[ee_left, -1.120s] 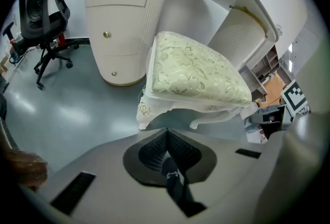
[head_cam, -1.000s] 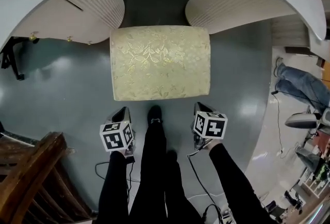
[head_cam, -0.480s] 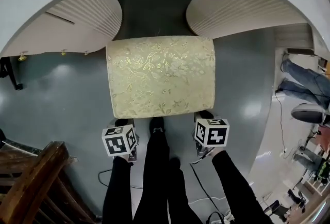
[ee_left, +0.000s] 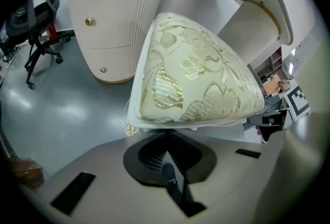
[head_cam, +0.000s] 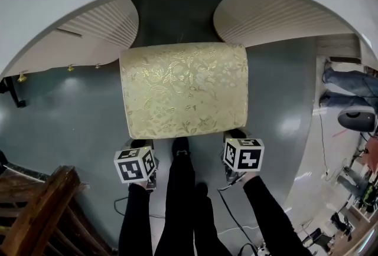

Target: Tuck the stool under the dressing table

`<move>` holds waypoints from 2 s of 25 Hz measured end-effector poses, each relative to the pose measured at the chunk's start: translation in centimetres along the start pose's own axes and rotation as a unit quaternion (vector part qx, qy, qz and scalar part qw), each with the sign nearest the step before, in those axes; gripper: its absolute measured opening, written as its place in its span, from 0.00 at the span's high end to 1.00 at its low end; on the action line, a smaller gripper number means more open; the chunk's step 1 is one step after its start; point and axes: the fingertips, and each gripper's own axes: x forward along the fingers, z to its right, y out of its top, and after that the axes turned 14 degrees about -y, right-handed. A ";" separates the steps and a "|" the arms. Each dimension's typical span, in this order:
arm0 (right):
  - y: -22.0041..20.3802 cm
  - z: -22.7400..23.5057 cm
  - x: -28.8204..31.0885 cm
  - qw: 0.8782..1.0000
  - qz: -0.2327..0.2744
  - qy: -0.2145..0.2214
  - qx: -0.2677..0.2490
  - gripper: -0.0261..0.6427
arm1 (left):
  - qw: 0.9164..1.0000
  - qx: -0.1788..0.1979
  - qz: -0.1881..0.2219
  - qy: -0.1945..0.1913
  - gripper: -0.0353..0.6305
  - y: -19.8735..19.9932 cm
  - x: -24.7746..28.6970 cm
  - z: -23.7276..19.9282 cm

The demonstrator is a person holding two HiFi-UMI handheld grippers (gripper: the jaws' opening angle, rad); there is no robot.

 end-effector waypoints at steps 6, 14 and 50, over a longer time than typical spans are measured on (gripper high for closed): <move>3.2 -0.1 0.6 1.000 0.006 -0.002 0.001 0.95 | 1.000 0.005 0.001 0.003 0.94 3.4 0.9 -0.2; 4.1 0.0 0.9 0.999 0.043 -0.015 -0.005 0.95 | 1.000 0.013 0.023 -0.010 0.94 3.4 1.4 0.0; 14.4 -0.1 2.3 0.996 0.082 -0.032 -0.024 0.95 | 0.998 0.025 0.047 -0.018 0.94 12.6 4.1 -0.1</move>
